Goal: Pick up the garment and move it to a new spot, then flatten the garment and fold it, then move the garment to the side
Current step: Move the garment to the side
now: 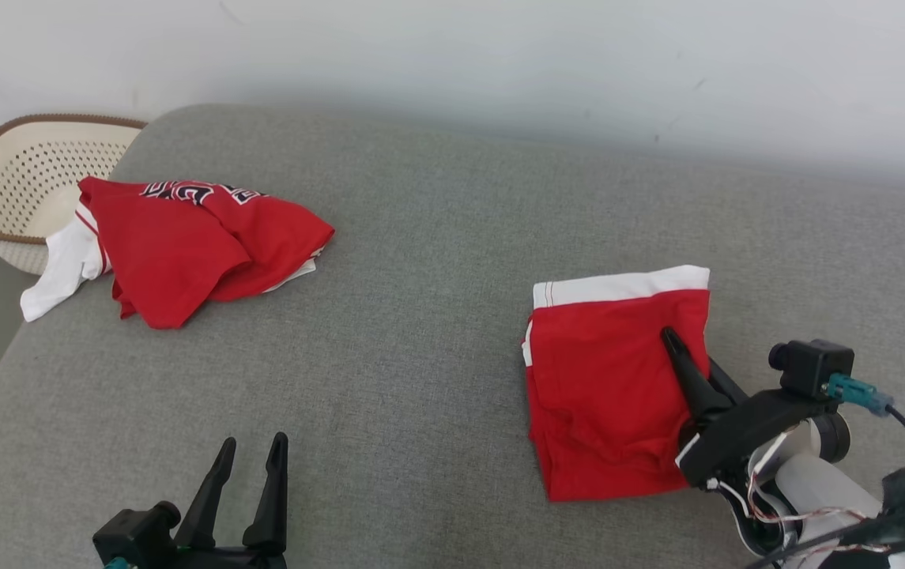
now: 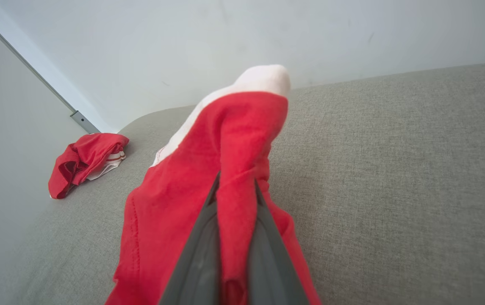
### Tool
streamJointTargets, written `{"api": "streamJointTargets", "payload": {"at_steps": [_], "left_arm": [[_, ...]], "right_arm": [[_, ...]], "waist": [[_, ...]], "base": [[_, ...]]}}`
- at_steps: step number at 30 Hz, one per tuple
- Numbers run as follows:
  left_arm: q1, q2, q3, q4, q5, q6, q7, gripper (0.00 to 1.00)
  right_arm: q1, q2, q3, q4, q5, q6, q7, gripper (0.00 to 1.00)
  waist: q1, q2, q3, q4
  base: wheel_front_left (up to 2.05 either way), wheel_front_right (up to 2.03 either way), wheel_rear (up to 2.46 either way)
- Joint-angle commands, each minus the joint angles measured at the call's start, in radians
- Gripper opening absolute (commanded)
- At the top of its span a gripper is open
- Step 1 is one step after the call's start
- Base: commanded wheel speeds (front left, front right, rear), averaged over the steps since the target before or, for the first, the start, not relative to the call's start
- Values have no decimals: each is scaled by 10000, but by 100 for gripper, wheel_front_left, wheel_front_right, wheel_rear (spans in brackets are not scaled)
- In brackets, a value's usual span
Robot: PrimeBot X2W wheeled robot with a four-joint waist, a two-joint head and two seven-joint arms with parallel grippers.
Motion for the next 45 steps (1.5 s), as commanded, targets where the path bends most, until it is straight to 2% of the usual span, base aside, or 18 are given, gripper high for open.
{"api": "streamJointTargets", "payload": {"at_steps": [1, 10, 16, 31, 39, 45], "left_arm": [[148, 2, 72, 2, 18, -2, -10, 100], [409, 4, 103, -130, 126, -2, -10, 100], [536, 5, 198, -245, 167, -2, -10, 100], [330, 4, 203, -600, 365, 25, -9, 100], [233, 7, 188, -653, 468, 29, -10, 100], [23, 7, 28, -815, 641, 17, -9, 100]], "right_arm": [[266, -119, -69, -208, -392, -3, -51, 0], [1372, 34, -1083, -1806, -2195, -3, -53, 0], [2133, 401, -1395, -2600, -3131, -3, -52, 0], [2622, 943, -1363, -2203, -3016, -2, -55, 0], [2687, 1107, -1524, -2047, -2934, -2, -54, 0], [2583, 1106, -1830, -1965, -2956, -2, -54, 0]], "waist": [[0, -1, -149, -101], [0, -1, -681, -723], [0, -1, -917, -1604], [0, -1, -879, -4723], [0, -1, -617, -5603], [0, -1, -251, -5676]], "base": [[0, 0, 0], [0, 0, 0], [0, 0, 0], [0, 0, 0], [0, 0, 0], [0, 0, 0]]}}
